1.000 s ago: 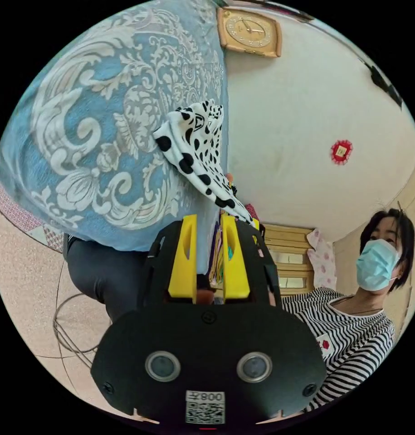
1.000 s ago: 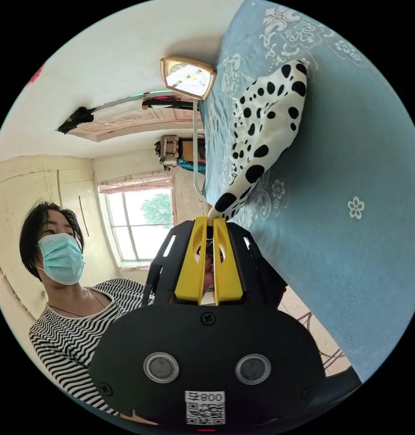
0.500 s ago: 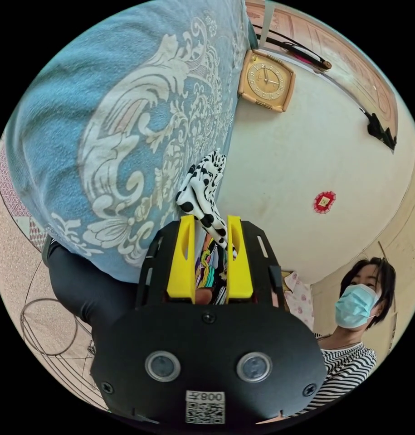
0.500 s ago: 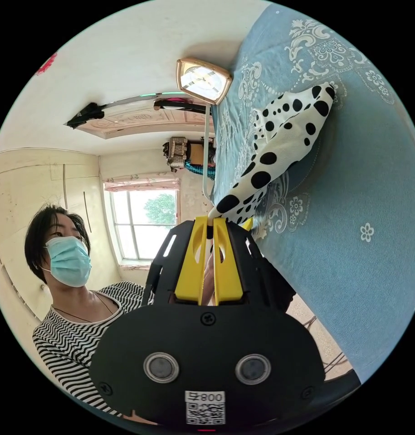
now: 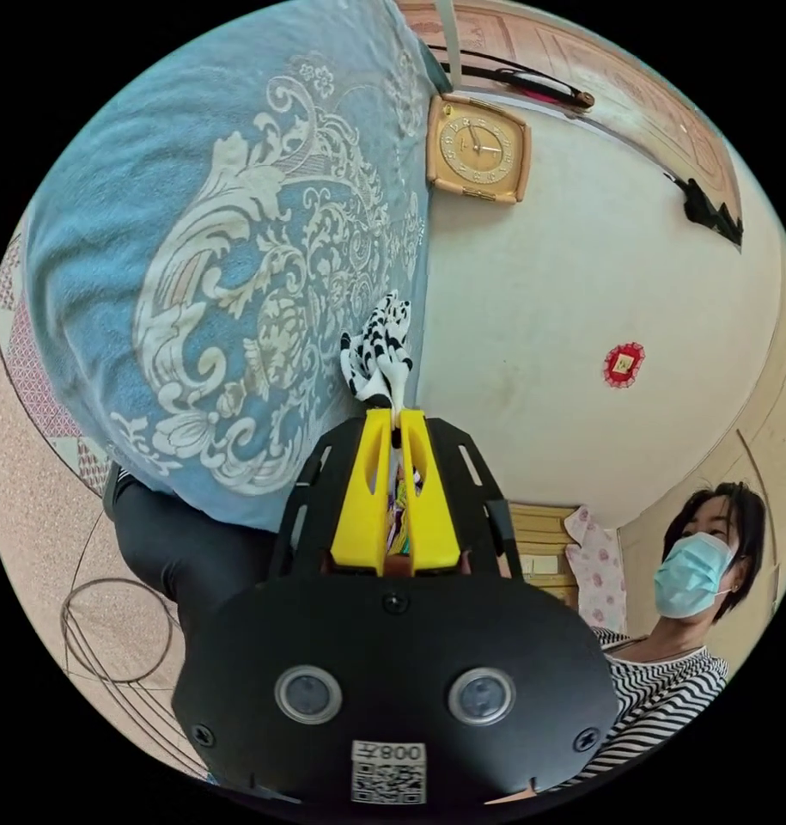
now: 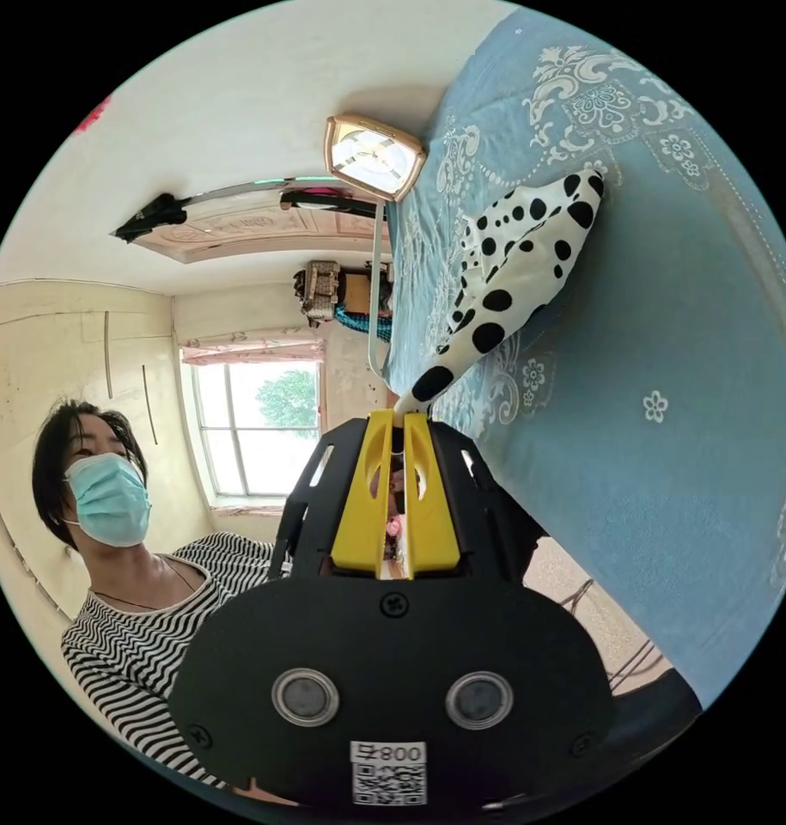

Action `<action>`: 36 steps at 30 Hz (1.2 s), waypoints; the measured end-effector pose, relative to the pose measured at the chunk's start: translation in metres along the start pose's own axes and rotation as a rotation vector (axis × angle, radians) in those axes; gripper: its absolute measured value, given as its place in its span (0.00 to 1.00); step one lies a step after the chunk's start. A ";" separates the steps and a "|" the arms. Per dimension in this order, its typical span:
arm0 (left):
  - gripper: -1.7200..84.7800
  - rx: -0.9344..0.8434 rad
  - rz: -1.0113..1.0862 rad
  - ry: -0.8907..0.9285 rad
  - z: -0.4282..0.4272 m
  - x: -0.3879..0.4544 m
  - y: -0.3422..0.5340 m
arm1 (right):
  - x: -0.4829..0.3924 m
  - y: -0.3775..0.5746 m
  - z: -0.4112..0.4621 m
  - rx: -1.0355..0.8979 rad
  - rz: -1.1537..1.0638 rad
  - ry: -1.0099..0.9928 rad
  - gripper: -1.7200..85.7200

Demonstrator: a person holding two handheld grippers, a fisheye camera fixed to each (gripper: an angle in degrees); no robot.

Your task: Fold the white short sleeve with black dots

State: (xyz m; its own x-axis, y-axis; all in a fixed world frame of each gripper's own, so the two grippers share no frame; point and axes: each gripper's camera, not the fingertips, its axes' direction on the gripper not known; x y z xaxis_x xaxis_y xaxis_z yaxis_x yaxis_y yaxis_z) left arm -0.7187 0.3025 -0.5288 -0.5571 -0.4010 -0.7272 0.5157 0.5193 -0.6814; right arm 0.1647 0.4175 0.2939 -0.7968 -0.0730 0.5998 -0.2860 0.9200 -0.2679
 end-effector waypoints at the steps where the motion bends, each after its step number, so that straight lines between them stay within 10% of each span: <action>1: 0.05 -0.010 0.009 -0.007 0.002 -0.001 0.006 | -0.008 0.007 -0.002 -0.005 0.009 0.020 0.04; 19: 0.04 -0.376 0.394 -0.046 0.134 -0.026 0.206 | -0.213 0.203 -0.085 0.123 -0.062 -0.020 0.04; 36: 0.04 -0.541 0.877 0.168 0.565 0.006 0.319 | -0.512 0.189 -0.392 0.544 -0.428 0.205 0.04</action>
State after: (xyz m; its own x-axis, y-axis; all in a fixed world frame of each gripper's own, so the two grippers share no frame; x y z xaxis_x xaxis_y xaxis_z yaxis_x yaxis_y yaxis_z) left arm -0.1901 0.0391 -0.7974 -0.2329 0.3691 -0.8998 0.4459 0.8627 0.2385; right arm 0.7274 0.7795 0.2320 -0.4549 -0.2616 0.8512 -0.8180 0.5005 -0.2833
